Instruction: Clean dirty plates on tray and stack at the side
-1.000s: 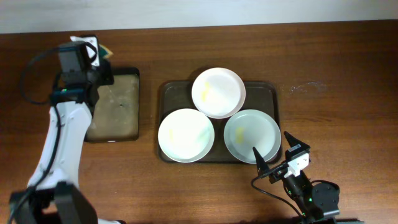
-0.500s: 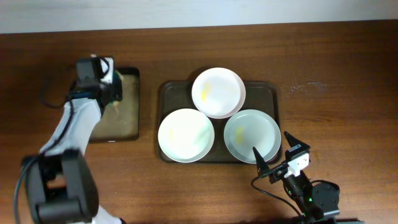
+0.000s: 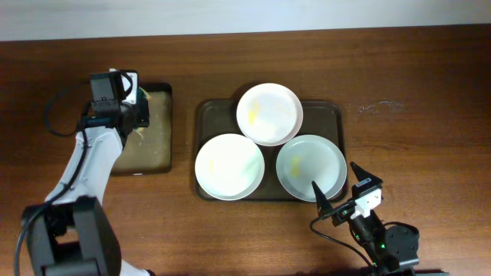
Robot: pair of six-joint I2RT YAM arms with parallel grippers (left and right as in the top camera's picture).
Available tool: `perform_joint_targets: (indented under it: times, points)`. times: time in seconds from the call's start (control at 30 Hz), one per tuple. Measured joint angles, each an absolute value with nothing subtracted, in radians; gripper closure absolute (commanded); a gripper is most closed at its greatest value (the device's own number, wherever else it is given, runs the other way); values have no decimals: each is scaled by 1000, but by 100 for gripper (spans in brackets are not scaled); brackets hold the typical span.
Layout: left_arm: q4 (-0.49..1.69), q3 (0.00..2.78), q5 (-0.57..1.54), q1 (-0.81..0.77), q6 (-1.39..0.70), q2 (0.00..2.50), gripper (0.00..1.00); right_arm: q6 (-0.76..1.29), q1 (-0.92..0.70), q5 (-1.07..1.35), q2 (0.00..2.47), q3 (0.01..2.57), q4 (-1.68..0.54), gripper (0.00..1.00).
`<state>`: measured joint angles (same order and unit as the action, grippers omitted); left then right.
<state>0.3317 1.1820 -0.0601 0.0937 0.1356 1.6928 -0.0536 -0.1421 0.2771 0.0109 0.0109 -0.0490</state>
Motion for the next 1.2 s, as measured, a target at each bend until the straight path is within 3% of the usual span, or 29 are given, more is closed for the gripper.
perform_joint_targets:
  times: [0.23, 0.53, 0.73, 0.93, 1.0, 1.2]
  points:
    - [301, 1217, -50, 94, 136, 1416, 100, -53, -142, 277, 11, 10, -49, 2]
    - [387, 1140, -49, 95, 136, 1688, 100, -54, -142, 277, 11, 11, -49, 2]
    - [371, 1205, -34, 40, 114, 1446, 100, -54, -142, 277, 11, 11, -49, 2]
    - [507, 1258, -14, -23, -247, 1156, 98, -54, -142, 278, 11, 10, -49, 2]
    - [567, 1258, 39, -60, -406, 1152, 100, -53, -142, 277, 11, 11, -49, 2]
    - [665, 1255, 167, -221, -547, 1241, 100, -53, -142, 277, 11, 11, -49, 2]
